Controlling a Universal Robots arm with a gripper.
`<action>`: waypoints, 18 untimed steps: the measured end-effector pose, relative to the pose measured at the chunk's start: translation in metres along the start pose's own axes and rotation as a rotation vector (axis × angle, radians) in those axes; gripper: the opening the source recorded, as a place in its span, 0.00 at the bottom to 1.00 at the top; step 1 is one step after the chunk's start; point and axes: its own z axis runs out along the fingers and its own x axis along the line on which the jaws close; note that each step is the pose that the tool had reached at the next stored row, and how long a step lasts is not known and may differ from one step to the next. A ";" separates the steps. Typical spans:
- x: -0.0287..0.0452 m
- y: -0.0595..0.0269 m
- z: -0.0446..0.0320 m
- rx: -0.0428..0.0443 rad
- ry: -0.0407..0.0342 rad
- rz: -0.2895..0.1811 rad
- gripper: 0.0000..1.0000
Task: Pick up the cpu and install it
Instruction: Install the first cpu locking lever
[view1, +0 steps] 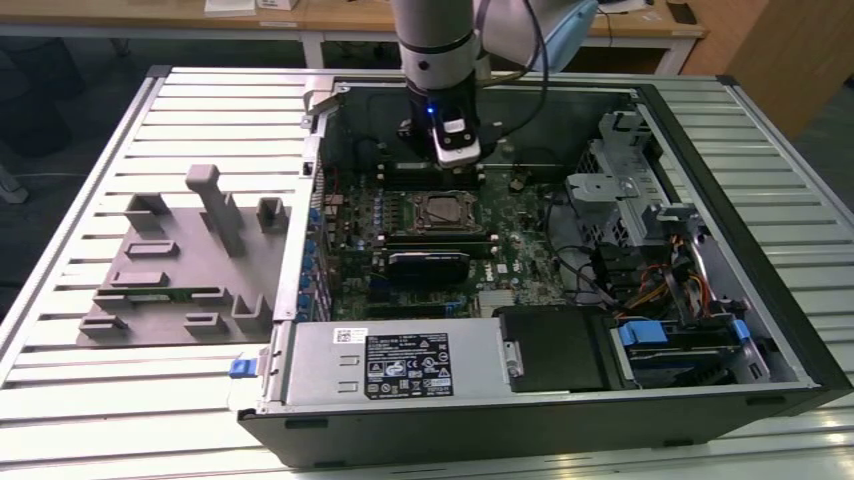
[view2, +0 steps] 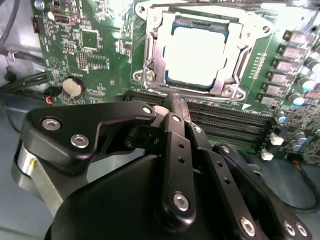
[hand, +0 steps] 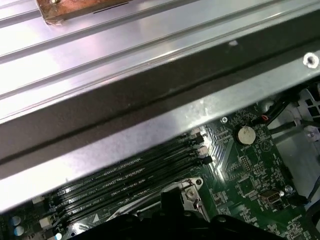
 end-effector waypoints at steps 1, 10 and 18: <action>-0.0006 -0.0011 -0.0001 0.0021 0.0010 0.000 0.11; -0.0059 -0.0112 -0.0009 0.0197 0.0046 0.000 0.11; -0.0083 -0.0116 -0.0003 0.0807 0.0268 -0.004 0.11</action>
